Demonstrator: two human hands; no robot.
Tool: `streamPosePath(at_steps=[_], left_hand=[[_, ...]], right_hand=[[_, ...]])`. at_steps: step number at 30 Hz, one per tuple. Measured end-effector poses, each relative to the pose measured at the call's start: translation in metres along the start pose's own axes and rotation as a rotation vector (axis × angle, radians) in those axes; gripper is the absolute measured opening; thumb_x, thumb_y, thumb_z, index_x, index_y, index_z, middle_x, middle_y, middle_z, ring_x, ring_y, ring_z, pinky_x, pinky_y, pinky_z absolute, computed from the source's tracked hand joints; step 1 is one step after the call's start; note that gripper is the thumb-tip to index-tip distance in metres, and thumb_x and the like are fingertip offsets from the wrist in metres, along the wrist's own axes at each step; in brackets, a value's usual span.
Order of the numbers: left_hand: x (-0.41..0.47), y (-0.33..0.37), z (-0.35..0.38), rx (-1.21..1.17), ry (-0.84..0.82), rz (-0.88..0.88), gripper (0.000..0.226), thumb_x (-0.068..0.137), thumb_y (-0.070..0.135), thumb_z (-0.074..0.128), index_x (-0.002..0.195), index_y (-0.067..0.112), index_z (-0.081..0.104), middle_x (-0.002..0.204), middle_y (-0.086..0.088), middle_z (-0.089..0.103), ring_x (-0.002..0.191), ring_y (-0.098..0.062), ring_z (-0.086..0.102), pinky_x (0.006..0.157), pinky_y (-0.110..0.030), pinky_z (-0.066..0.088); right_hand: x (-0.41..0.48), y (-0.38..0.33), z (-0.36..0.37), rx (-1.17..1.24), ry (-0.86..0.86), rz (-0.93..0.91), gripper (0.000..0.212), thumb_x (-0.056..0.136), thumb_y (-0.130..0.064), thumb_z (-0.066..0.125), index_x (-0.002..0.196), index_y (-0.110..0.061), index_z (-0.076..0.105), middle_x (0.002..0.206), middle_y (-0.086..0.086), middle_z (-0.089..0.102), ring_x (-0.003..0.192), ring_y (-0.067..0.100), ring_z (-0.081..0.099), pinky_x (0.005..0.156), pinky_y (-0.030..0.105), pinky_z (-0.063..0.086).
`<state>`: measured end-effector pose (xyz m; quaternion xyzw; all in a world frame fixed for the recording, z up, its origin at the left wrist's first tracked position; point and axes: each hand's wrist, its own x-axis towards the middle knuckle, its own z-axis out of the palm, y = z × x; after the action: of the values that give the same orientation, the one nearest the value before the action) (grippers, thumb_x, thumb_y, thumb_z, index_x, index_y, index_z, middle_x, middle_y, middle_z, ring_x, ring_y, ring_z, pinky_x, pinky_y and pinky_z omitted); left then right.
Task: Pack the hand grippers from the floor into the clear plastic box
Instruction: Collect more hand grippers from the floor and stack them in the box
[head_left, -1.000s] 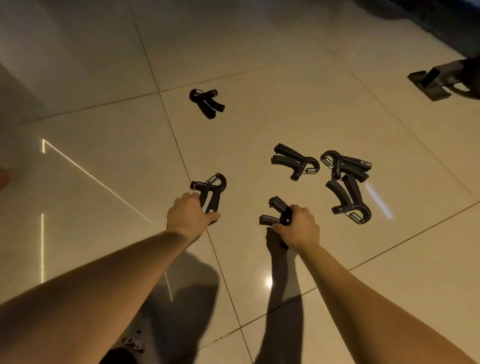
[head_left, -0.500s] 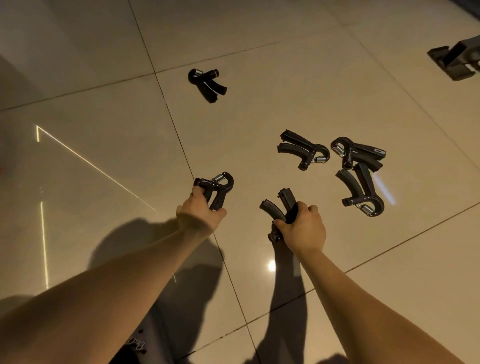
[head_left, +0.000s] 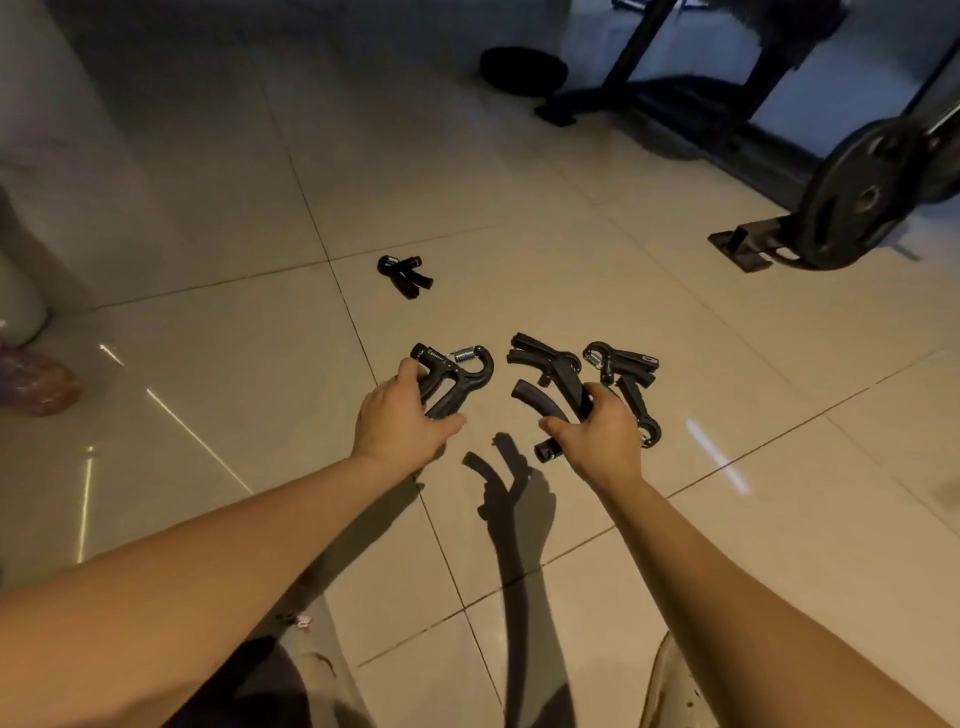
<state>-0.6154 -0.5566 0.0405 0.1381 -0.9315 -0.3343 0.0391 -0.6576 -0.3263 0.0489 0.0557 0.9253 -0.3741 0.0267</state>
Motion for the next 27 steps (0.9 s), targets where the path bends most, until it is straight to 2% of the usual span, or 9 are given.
streamPosePath(at_steps=[5, 9, 12, 15, 19, 23, 27], left_hand=[[-0.059, 0.048, -0.045, 0.015, 0.041, 0.087, 0.066, 0.072, 0.058, 0.077, 0.122, 0.026, 0.046, 0.106, 0.004, 0.065, 0.092, -0.022, 0.063, 0.084, -0.042, 0.055], [-0.110, 0.079, -0.076, 0.013, 0.045, 0.118, 0.064, 0.070, 0.057, 0.079, 0.119, 0.030, 0.046, 0.107, 0.007, 0.066, 0.092, -0.019, 0.064, 0.083, -0.043, 0.057], [-0.152, 0.096, -0.094, -0.006, 0.048, 0.131, 0.062, 0.071, 0.054, 0.082, 0.118, 0.031, 0.048, 0.107, 0.009, 0.067, 0.092, -0.018, 0.066, 0.083, -0.043, 0.058], [-0.199, 0.108, -0.113, -0.040, 0.051, 0.143, 0.061, 0.071, 0.052, 0.084, 0.115, 0.030, 0.048, 0.107, 0.009, 0.067, 0.091, -0.015, 0.065, 0.078, -0.038, 0.056], [-0.267, 0.121, -0.140, -0.082, 0.056, 0.159, 0.059, 0.072, 0.050, 0.086, 0.113, 0.029, 0.050, 0.103, 0.010, 0.066, 0.091, -0.014, 0.064, 0.073, -0.033, 0.050], [-0.332, 0.132, -0.163, -0.101, 0.033, 0.200, 0.058, 0.071, 0.051, 0.086, 0.110, 0.028, 0.051, 0.094, 0.012, 0.069, 0.086, -0.013, 0.067, 0.076, -0.035, 0.053], [-0.395, 0.149, -0.176, -0.135, 0.004, 0.276, 0.056, 0.073, 0.045, 0.087, 0.112, 0.027, 0.051, 0.098, 0.011, 0.067, 0.089, -0.011, 0.065, 0.074, -0.034, 0.052]], right_hand=[[-0.056, -0.020, -0.067, 0.011, 0.082, -0.069, 0.061, 0.077, -0.036, 0.083, 0.130, -0.018, 0.060, 0.101, -0.006, 0.064, 0.085, 0.017, 0.060, 0.073, 0.032, 0.051], [-0.109, -0.031, -0.115, 0.005, 0.133, -0.134, 0.058, 0.074, -0.039, 0.083, 0.124, -0.018, 0.063, 0.099, -0.004, 0.067, 0.084, 0.018, 0.063, 0.070, 0.034, 0.054], [-0.150, -0.036, -0.142, 0.027, 0.138, -0.148, 0.060, 0.072, -0.040, 0.085, 0.124, -0.019, 0.063, 0.096, -0.003, 0.066, 0.078, 0.017, 0.067, 0.073, 0.044, 0.060], [-0.195, -0.037, -0.166, 0.055, 0.135, -0.166, 0.063, 0.071, -0.039, 0.087, 0.125, -0.019, 0.062, 0.098, -0.001, 0.067, 0.079, 0.021, 0.069, 0.072, 0.047, 0.062], [-0.259, -0.037, -0.196, 0.062, 0.136, -0.195, 0.068, 0.073, -0.034, 0.088, 0.132, -0.017, 0.059, 0.102, -0.001, 0.065, 0.085, 0.021, 0.067, 0.077, 0.045, 0.062], [-0.328, -0.036, -0.228, 0.073, 0.159, -0.210, 0.066, 0.072, -0.031, 0.087, 0.130, -0.018, 0.060, 0.099, -0.003, 0.062, 0.083, 0.018, 0.064, 0.078, 0.046, 0.061], [-0.400, -0.027, -0.265, 0.096, 0.196, -0.196, 0.065, 0.075, -0.028, 0.087, 0.133, -0.016, 0.059, 0.103, -0.002, 0.060, 0.077, 0.010, 0.060, 0.073, 0.035, 0.059]])
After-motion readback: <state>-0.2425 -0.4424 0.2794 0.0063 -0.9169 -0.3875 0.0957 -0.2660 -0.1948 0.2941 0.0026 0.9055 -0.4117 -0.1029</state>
